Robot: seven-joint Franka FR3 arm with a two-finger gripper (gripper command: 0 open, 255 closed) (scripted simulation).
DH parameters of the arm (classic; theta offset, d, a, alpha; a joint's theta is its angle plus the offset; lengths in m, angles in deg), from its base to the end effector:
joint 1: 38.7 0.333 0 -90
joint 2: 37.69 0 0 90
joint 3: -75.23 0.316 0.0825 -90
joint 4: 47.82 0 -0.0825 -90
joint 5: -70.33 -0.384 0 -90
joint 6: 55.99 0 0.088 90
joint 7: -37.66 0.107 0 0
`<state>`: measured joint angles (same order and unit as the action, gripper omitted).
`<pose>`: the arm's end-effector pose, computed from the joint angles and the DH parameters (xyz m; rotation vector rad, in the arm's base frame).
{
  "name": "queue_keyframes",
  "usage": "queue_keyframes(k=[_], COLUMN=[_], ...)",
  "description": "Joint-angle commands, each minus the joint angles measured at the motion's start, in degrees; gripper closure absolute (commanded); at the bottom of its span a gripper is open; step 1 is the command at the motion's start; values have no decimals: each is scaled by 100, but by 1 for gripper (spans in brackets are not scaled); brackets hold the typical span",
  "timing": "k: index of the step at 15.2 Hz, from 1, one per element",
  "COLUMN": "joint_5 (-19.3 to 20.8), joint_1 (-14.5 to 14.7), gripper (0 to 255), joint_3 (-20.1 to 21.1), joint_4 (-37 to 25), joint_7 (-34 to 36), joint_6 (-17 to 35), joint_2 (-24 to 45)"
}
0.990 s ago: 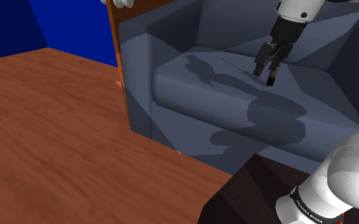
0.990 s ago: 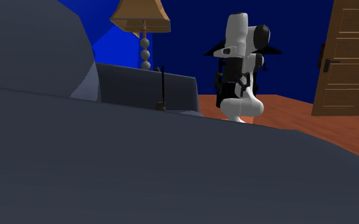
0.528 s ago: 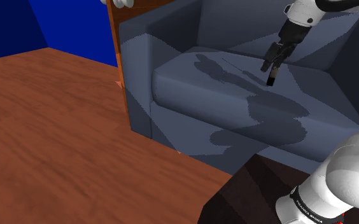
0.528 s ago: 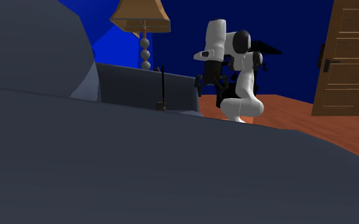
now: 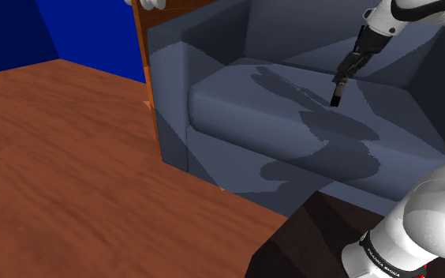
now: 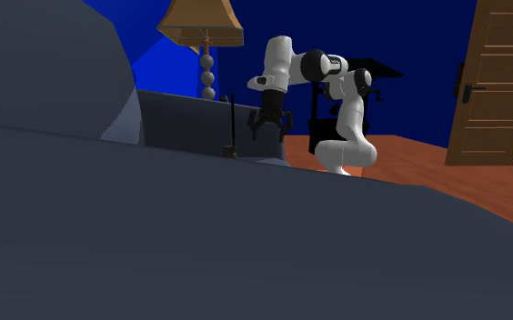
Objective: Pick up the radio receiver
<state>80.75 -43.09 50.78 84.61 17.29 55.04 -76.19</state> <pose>0.3190 -0.2289 0.5832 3.0921 -0.0814 0.4167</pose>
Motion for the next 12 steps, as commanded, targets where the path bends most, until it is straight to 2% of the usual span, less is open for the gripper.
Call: queue_keyframes(k=[1, 5, 8, 12], joint_5=[-10, -166, -427, -490], joint_1=[50, 229, 447, 491], gripper=[0, 0, 0, 0], joint_3=[-326, -996, -1553, -1715], joint_4=[-144, -540, -915, -778], joint_7=[-327, -996, -1554, -1702], joint_6=[262, 651, 898, 1165], joint_2=[250, 749, 1186, 1289])
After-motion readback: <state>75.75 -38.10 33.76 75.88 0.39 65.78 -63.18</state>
